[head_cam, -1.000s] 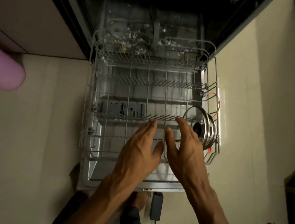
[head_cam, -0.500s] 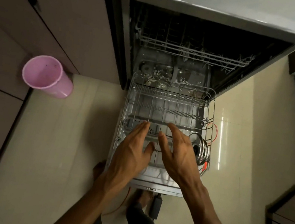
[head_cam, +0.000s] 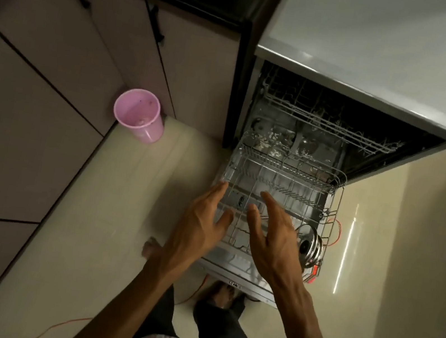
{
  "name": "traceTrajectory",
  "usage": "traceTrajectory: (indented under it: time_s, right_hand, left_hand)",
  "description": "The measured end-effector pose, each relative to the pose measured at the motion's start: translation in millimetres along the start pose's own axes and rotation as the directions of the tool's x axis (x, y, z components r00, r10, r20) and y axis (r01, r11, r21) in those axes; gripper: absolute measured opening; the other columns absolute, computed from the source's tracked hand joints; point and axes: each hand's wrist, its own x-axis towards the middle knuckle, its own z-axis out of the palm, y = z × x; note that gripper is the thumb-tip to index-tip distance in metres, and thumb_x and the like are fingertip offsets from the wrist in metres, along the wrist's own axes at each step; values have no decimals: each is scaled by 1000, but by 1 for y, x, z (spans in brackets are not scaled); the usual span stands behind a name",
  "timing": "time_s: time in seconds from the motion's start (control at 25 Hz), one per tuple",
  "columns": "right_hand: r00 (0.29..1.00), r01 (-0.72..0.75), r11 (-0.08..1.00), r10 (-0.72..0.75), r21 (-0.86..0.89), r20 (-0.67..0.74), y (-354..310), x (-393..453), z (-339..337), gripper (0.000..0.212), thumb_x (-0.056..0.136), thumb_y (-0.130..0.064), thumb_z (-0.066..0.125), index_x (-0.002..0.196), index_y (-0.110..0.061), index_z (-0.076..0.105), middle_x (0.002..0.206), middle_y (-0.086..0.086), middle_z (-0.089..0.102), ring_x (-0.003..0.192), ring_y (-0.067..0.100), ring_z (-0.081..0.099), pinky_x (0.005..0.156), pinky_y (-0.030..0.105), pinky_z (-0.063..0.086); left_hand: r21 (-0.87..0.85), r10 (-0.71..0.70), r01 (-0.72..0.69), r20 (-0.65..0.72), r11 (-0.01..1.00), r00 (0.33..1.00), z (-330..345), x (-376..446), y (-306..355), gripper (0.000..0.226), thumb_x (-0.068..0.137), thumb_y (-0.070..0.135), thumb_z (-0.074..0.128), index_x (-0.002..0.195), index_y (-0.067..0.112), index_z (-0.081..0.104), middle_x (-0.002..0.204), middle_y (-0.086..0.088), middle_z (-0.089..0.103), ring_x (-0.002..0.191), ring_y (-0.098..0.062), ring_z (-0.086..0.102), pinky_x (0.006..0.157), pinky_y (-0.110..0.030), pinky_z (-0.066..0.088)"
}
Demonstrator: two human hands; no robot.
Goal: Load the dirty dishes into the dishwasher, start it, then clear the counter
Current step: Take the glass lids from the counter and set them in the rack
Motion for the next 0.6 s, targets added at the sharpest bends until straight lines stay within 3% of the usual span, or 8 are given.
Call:
traceTrajectory:
  time_s: [0.16, 0.36, 0.52, 0.6]
  right_hand:
    - [996, 83, 996, -82, -40, 24, -36, 5, 9, 76, 91, -71, 19, 146, -22, 36, 149, 2, 43, 135, 14, 40, 111, 43, 38]
    - [975, 224, 973, -223, -56, 18, -110, 26, 25, 81, 91, -73, 16, 146, -18, 37, 150, 4, 43, 136, 16, 40, 111, 43, 37]
    - [945, 322, 946, -324, -32, -49, -164, 51, 48, 72, 95, -68, 24, 142, -16, 43, 141, 5, 53, 129, 19, 50, 104, 43, 45]
    - [936, 347, 938, -347, -3, -66, -192, 61, 64, 67, 96, -66, 26, 142, -20, 43, 137, 3, 56, 126, 19, 52, 100, 44, 47]
  left_hand:
    - [-62, -35, 30, -86, 998, 996, -28, -13, -3, 64, 97, 36, 55, 151, 15, 28, 156, -4, 31, 144, -16, 29, 111, -20, 26]
    - [-116, -44, 15, -253, 993, 967, -98, -14, -17, 65, 95, 40, 56, 150, 16, 32, 153, -3, 37, 141, -17, 36, 112, -29, 35]
    - [-91, 16, -54, -383, 994, 924, -165, -13, -37, 60, 95, 36, 57, 148, 15, 39, 148, -5, 46, 136, -17, 44, 111, -35, 40]
    - [-93, 19, -64, -422, 994, 907, -197, -13, -51, 59, 96, 36, 56, 148, 18, 36, 149, -2, 45, 136, -14, 42, 111, -31, 39]
